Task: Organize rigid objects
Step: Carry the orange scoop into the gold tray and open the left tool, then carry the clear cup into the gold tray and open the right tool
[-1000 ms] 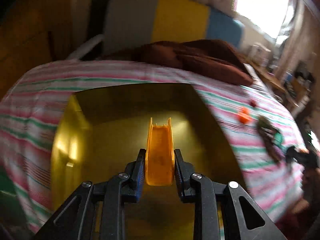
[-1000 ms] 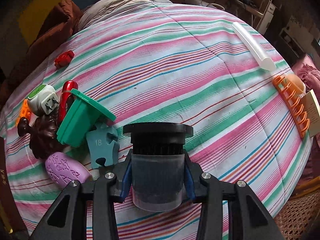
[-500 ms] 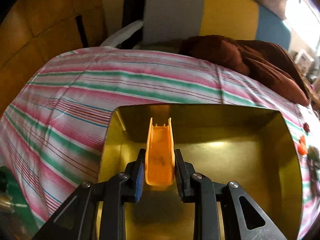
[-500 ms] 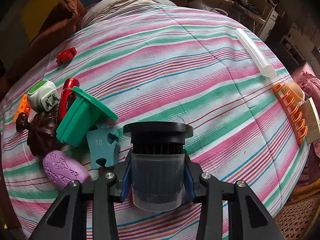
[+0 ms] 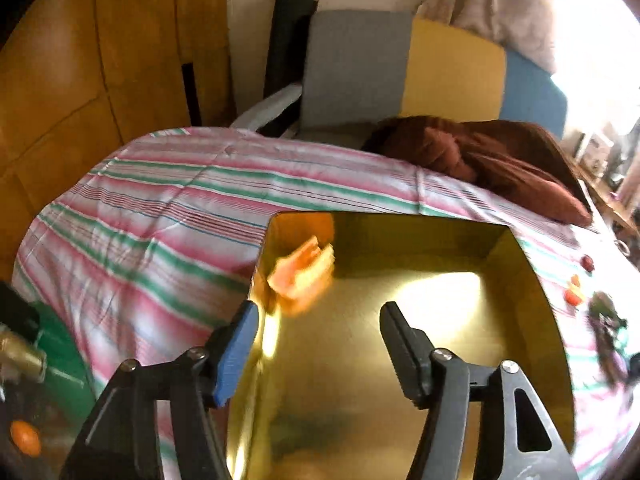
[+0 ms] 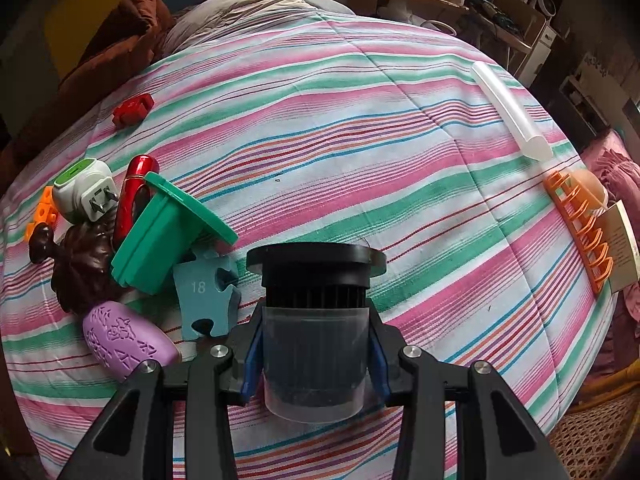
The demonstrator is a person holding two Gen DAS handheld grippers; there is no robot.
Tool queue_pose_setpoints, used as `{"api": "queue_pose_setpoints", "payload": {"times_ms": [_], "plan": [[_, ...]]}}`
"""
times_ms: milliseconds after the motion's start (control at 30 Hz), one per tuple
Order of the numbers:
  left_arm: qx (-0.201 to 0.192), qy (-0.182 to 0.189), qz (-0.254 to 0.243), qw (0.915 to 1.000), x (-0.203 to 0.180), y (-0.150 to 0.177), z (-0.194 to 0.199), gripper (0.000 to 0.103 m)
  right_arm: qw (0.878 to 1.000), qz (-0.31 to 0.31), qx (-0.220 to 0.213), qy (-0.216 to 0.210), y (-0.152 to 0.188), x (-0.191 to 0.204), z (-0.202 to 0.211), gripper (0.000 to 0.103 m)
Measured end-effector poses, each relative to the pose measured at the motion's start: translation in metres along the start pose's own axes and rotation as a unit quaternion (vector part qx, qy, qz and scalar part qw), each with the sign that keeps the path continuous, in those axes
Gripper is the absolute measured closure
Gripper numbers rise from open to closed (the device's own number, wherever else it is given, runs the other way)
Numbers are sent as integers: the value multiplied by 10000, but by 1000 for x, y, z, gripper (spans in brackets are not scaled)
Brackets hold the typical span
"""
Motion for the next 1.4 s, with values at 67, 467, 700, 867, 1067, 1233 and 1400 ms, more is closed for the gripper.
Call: {"api": "queue_pose_setpoints", "payload": {"times_ms": [67, 467, 700, 867, 1067, 1233, 1400], "plan": [[-56, -7, -56, 10000, -9, 13, 18, 38, 10000, 27, -16, 15, 1, 0, 0, 60], [76, 43, -7, 10000, -39, 70, 65, 34, 9998, -92, -130, -70, 1, -1, 10, 60], [36, -106, 131, 9999, -26, 78, 75, 33, 9935, -40, -825, -784, -1, 9, 48, 60], [5, -211, 214, 9995, -13, 81, 79, 32, 9878, 175, -715, -1373, 11, 38, 74, 60], [-50, -179, 310, 9993, -3, 86, 82, 31, 9640, 1285, -455, -2283, 54, 129, 127, 60], [-58, -195, 417, 9989, 7, 90, 83, 30, 9267, 2254, 190, -3000, 114, 222, 152, 61], [-14, -294, 617, 9977, 24, 99, 80, 30, 8906, 3110, 930, -3185, 190, 315, 150, 61]]}}
Point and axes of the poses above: each gripper's, at about its wrist camera, not at the fingertips, and z roughly against the way its jaws point, x to its left, y to its underside, the point moved 2 cm from there along -z, roughly the way its jaws point, and after that the axes turned 13 degrees about -z, right-handed, at the moved point
